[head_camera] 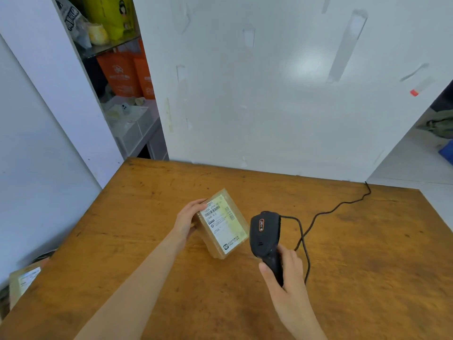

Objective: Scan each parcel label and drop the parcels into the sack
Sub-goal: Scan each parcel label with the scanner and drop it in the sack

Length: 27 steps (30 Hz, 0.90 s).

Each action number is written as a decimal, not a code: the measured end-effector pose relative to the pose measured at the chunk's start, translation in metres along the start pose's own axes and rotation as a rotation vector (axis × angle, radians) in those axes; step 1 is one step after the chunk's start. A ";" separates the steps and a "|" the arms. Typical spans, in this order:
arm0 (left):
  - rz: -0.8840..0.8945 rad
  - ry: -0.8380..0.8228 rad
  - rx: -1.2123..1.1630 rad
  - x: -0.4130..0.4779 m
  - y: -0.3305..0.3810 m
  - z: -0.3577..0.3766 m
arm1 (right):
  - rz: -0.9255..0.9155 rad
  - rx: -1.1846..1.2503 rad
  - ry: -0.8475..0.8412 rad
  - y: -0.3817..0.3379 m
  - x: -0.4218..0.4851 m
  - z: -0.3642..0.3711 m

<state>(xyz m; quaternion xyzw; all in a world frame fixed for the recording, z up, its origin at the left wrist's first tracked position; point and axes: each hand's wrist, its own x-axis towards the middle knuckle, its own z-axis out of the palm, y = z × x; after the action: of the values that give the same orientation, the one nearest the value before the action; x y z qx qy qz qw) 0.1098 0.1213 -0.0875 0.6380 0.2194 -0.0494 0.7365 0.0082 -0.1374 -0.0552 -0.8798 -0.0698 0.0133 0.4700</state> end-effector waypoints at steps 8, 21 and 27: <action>0.026 -0.104 0.024 0.006 0.008 0.018 | 0.002 0.029 -0.123 -0.023 -0.015 -0.014; 0.070 -0.218 0.061 0.008 0.021 0.027 | 0.116 0.322 -0.306 -0.063 -0.022 0.000; 0.079 -0.258 0.078 0.010 0.023 0.029 | 0.142 0.342 -0.273 -0.063 -0.021 -0.001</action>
<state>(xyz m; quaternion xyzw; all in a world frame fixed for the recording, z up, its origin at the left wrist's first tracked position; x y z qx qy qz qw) 0.1346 0.0997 -0.0675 0.6624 0.0958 -0.1104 0.7347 -0.0192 -0.1064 -0.0032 -0.7802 -0.0676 0.1769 0.5962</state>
